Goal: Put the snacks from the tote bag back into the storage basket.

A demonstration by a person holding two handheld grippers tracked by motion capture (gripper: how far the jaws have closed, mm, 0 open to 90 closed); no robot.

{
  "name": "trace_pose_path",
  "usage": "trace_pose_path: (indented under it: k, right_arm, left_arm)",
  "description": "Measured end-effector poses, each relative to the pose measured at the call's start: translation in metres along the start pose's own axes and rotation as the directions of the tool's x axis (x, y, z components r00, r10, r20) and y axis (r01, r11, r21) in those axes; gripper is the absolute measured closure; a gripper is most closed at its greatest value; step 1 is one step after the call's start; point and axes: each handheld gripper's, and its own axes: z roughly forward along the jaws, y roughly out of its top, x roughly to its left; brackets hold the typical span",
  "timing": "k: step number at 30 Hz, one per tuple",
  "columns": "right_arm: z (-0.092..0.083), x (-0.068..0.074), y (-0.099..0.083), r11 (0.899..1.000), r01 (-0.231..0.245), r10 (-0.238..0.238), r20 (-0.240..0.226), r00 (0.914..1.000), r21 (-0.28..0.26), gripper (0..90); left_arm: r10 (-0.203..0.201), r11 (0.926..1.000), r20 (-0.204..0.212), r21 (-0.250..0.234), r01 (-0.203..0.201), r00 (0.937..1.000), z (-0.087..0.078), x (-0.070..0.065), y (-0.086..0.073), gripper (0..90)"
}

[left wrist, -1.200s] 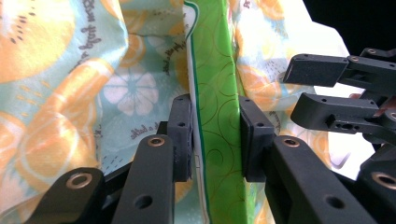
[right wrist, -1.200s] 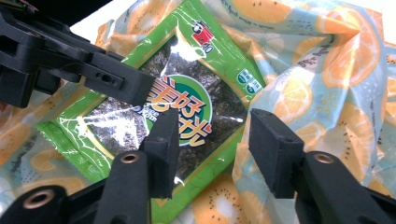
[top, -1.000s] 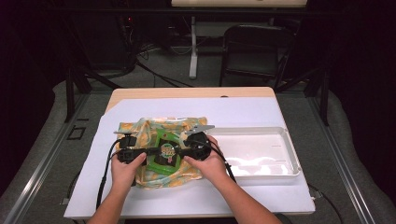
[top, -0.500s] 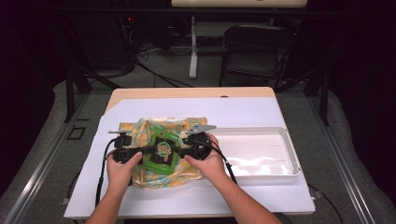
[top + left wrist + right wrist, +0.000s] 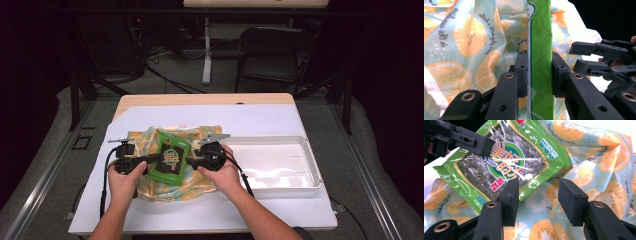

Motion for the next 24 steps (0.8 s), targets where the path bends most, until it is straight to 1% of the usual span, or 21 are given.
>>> trace_pose_path:
  k: [2,3,9,13,16,19,24]
  right_arm:
    - [0.000,0.000,0.000,1.000,-0.001,0.001,0.000,1.0000,-0.006,51.5]
    - [0.000,0.000,0.000,1.000,-0.001,0.001,-0.002,1.0000,-0.008,51.5]
    - [0.001,0.001,0.002,1.000,-0.012,0.012,-0.023,0.9997,-0.012,51.6]
    - [0.002,0.001,0.003,1.000,-0.019,0.018,-0.032,0.9993,-0.019,51.7]
    - [0.002,0.001,0.004,1.000,-0.021,0.020,-0.038,0.9991,-0.014,51.7]
    - [0.002,0.002,0.004,1.000,-0.025,0.025,-0.041,0.9989,-0.018,51.7]
    - [0.002,0.002,0.005,1.000,-0.021,0.020,-0.046,0.9987,-0.014,52.9]
  left_arm:
    - [0.010,0.9999,-0.002,-0.007,-0.010,0.9999,-0.002,-0.002,0.001,72.0]
    - [0.008,0.9998,-0.002,-0.017,-0.008,1.0000,-0.003,-0.003,0.001,72.0]
    - [0.027,0.9988,-0.004,-0.040,-0.027,0.9996,-0.011,-0.006,0.002,72.0]
    - [0.028,0.9988,-0.010,-0.039,-0.028,0.9996,-0.014,-0.006,0.001,72.0]
    - [0.026,0.9983,-0.009,-0.051,-0.027,0.9996,-0.016,-0.006,0.001,72.0]
    - [0.031,0.9981,-0.005,-0.054,-0.032,0.9995,-0.019,-0.007,0.002,72.0]
    - [0.037,0.9974,-0.003,-0.062,-0.037,0.9993,-0.021,-0.008,0.002,72.0]
